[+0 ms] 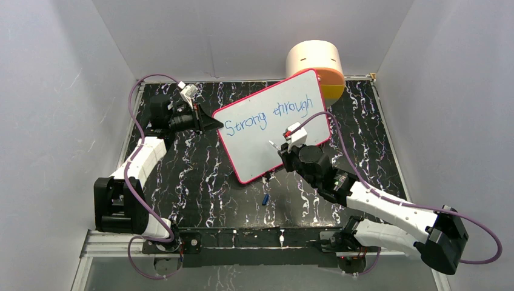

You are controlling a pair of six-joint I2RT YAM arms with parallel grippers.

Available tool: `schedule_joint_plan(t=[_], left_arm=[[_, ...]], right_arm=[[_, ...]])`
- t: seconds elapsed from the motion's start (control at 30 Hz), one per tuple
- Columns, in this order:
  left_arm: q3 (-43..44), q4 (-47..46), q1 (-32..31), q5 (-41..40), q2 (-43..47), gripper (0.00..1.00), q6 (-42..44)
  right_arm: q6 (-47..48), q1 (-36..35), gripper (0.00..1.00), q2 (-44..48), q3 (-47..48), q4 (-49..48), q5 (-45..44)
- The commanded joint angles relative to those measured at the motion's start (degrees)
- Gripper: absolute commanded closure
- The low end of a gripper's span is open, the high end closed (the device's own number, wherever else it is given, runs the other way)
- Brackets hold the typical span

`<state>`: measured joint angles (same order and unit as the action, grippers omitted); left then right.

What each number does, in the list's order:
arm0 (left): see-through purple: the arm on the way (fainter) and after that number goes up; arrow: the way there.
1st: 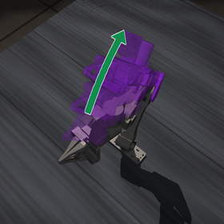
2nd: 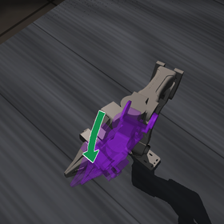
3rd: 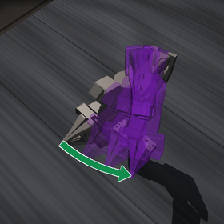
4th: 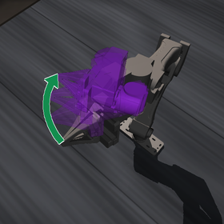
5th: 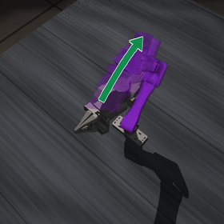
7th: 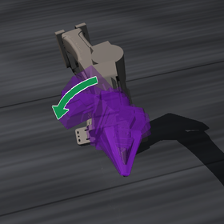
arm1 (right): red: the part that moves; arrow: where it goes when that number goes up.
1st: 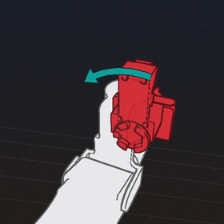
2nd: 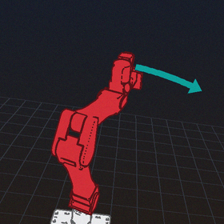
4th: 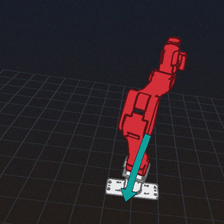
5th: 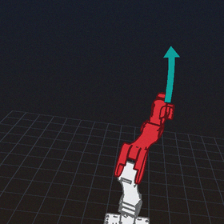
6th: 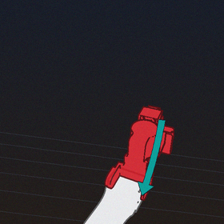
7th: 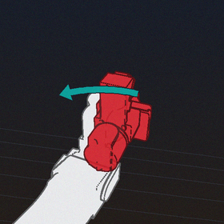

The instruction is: Write a sentence on the whiteboard

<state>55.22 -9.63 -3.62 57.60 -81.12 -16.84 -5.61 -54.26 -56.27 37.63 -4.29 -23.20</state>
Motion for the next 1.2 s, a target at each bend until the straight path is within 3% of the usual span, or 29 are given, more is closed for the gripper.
schedule_joint_plan(t=[0.0,1.17], left_arm=[[-0.2,4.5,0.4,-2.4,0.4,1.0,3.0],[0.6,5.1,0.3,-2.4,0.2,1.0,2.7]], right_arm=[[-1.0,-1.5,1.0,0.6,2.9,-0.7,-3.7],[-2.5,-2.8,1.0,-3.6,6.4,2.1,-6.0]])
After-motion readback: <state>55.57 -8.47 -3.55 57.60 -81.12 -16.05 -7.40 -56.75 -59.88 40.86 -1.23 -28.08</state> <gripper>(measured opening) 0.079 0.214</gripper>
